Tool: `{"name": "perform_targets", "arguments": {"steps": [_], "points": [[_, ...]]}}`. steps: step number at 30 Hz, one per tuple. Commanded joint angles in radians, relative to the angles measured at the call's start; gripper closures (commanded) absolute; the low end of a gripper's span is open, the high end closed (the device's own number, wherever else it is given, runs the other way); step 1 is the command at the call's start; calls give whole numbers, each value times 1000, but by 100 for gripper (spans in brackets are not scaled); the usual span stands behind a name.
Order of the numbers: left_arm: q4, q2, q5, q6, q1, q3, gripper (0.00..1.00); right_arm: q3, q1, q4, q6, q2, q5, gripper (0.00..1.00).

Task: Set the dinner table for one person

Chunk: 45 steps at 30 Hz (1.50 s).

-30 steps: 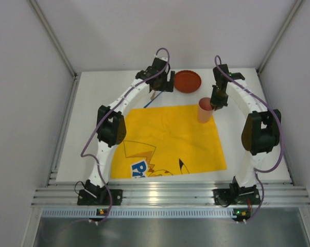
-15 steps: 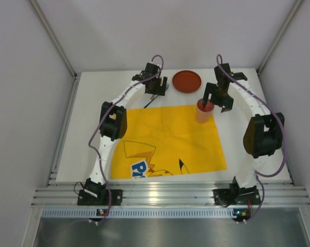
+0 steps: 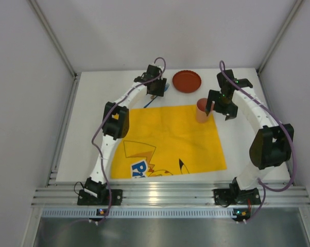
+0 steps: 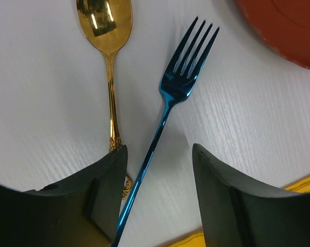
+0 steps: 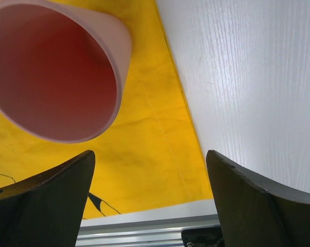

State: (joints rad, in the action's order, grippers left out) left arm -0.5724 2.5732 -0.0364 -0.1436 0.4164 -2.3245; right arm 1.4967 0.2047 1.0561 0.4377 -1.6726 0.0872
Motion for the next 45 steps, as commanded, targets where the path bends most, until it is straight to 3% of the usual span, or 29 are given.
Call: {"name": "perform_targets", "arguments": {"steps": [1,11,13,19,24,35,42,45], "points": [[42,38,13,22,-7,-35,41,0,7,19,1,40,32,11],[-24,84,112,84,-7,-3,73,7,4,36,4,22,32,11],[-41,87,128,110,-8,13,88,8,2,36,6,19,31,11],[-46,85,176,134,-10,37,100,0,1,31,9,13,14,11],[-9,55,268,81,-18,-5,100,-9,2,35,1,25,19,11],[83,-188,351,16,-68,-99,100,-35,21,33,9,82,14,4],[68,-425,369,38,-70,-7,100,-30,59,8,12,100,6,2],[-3,-572,345,4,-68,155,100,2,71,-7,9,105,14,0]]}}
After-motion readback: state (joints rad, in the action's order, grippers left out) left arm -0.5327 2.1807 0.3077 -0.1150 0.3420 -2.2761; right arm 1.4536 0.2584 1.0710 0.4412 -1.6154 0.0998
